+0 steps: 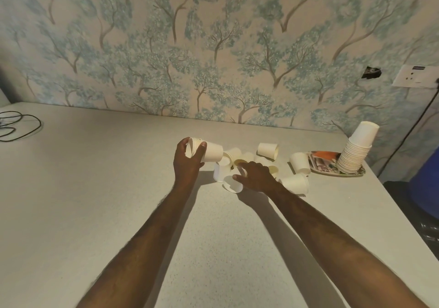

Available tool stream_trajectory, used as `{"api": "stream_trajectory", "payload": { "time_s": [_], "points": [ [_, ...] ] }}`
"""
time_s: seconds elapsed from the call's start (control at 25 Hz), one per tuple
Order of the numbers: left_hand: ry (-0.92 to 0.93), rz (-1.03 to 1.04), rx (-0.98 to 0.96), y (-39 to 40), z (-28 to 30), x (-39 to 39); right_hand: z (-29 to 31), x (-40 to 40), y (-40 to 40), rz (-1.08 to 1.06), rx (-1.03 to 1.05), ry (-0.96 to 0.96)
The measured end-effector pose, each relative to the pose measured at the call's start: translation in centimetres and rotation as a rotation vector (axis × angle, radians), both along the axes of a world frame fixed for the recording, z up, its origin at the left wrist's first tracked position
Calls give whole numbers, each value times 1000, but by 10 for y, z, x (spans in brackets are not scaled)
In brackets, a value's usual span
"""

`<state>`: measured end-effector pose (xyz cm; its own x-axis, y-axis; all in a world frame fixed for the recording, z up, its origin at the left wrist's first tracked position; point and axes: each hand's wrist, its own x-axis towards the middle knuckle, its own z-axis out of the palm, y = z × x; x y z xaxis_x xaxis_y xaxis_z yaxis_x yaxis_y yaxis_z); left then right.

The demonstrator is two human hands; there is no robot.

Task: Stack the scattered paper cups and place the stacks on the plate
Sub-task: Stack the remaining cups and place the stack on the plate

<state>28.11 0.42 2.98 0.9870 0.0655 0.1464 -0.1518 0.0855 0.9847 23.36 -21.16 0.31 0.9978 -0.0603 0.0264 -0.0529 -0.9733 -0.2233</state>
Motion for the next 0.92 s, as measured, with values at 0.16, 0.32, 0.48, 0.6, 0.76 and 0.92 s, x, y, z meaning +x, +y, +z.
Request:
{"api": "stream_trajectory", "payload": {
  "time_s": [0.16,0.32,0.48,0.6,0.76,0.92],
  "points": [
    [2,11,7,3,-3,0,-3,0,1,-21,26,-66],
    [10,4,-3,3,-7,-2,3,-2,0,-55,241,-195],
    [8,-18,-39,-4,-8,-4,17,2,1,-201,692,-309],
    [-1,-42,-45,-12,-7,-5,22,4,7,-336,967,-262],
    [-15,-53,-42,-18,-8,-4,20,3,9,-446,1112,-266],
    [-30,-92,12,-27,-9,-6,24,3,18,-475,1185,-271]
  ]
}}
